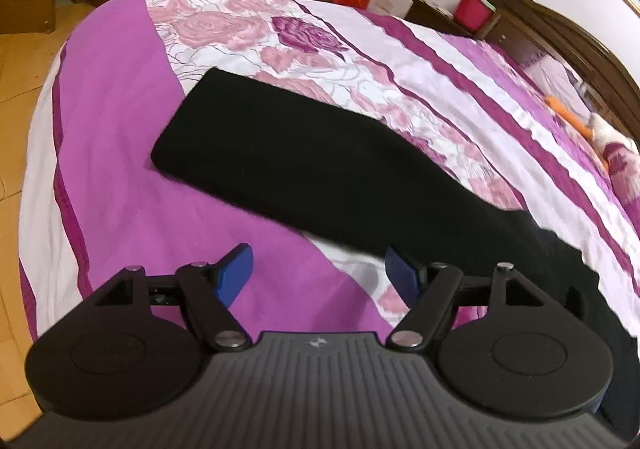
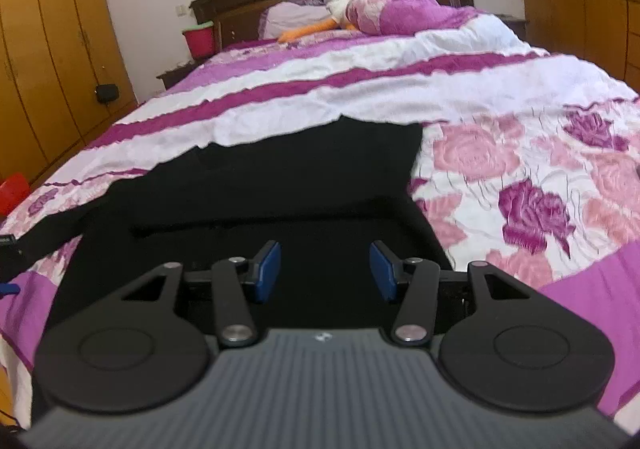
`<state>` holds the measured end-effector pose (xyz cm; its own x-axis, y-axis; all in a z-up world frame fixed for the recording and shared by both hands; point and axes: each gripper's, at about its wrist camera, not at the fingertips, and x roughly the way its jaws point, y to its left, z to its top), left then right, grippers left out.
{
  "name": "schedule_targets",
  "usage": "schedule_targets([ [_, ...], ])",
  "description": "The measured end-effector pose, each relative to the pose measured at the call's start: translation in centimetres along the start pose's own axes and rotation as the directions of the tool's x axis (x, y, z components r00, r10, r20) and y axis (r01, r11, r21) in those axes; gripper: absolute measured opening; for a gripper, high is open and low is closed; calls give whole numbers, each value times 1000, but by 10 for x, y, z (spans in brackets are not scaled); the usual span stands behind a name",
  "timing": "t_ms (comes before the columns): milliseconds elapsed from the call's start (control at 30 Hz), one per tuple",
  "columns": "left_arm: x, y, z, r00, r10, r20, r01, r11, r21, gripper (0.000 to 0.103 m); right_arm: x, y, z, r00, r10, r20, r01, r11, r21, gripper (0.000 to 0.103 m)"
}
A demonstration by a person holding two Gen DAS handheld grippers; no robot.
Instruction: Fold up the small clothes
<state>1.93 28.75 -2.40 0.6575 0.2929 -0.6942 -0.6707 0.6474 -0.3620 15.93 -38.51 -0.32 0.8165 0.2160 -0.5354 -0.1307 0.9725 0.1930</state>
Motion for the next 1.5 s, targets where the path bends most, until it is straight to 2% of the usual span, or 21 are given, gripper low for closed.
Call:
schedule_targets([
  [300, 28, 5, 19, 999, 8, 41, 0, 985, -173, 83, 8, 3, -14, 999, -12, -41, 12, 1000, -3, 52],
  [433, 43, 6, 29, 997, 27, 78, -12, 982, -190, 82, 11, 2, -17, 999, -19, -49, 19, 1000, -1, 52],
  [500, 45, 4, 32, 993, 38, 109, -20, 986, -163, 63, 12, 1, -17, 999, -21, -49, 21, 1000, 3, 52],
  [533, 45, 3, 34, 991, 44, 124, -27, 990, -136, 37, 13, 1, -17, 999, -22, -48, 22, 1000, 7, 52],
  [567, 45, 4, 35, 991, 30, 131, -15, 993, -114, 20, 13, 0, -18, 999, -22, -47, 22, 1000, 11, 52],
  [633, 41, 6, 40, 990, -26, 138, 40, 994, -98, 11, 14, 0, -17, 999, -19, -42, 20, 1000, 16, 52],
  [700, 30, 3, 45, 983, -72, 167, 83, 995, -59, 11, 14, -2, -17, 999, -14, -35, 15, 1000, 22, 52],
  [867, -8, -25, 59, 949, -209, 236, 199, 978, 66, 10, 12, -3, -17, 1000, 6, -13, -5, 999, 36, 52],
  [1067, -52, -87, 57, 888, -382, 256, 332, 918, 217, 10, 9, -5, -17, 1000, 21, 2, -21, 999, 46, 52],
  [1300, -86, -168, 28, 809, -561, 177, 491, 810, 320, 10, 3, -12, -18, 1000, 20, 22, -21, 998, 57, 52],
  [1400, -92, -205, 4, 789, -600, 131, 526, 770, 361, 10, 1, -17, -20, 1000, 17, 25, -19, 997, 69, 52],
  [1500, -90, -236, -26, 781, -620, 73, 547, 736, 398, 10, 0, -22, -21, 1000, 10, 30, -12, 997, 76, 52],
])
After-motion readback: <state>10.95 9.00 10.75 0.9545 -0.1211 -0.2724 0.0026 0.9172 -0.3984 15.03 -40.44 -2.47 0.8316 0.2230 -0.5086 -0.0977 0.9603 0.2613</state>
